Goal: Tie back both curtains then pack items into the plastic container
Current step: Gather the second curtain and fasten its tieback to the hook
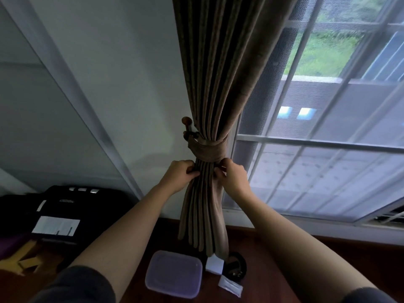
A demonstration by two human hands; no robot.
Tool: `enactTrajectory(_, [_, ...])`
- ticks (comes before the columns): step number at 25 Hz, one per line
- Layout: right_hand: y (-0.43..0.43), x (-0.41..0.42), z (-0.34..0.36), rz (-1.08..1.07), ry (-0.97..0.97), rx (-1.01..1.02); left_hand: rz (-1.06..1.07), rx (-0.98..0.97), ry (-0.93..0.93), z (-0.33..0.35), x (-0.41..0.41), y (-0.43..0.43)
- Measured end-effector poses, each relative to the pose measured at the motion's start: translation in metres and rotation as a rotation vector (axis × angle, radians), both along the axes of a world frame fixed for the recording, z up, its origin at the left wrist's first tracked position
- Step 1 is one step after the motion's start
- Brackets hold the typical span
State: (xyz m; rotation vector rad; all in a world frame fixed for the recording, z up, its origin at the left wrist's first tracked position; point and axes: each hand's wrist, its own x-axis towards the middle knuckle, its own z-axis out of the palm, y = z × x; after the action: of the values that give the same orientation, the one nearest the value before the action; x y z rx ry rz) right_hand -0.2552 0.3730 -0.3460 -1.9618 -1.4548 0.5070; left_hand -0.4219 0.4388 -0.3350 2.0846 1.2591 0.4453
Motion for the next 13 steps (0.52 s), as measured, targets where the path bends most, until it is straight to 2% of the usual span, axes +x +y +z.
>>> enactTrajectory(4, [0.006,-0.004,0.002,0.04,-0.178,-0.068,0.003,0.059,0.015,0.0,0.002,-0.003])
enactTrajectory(13, [0.031,0.004,0.007,0.081,-0.23,-0.169,-0.002,0.034,-0.024,-0.001,-0.002,-0.01])
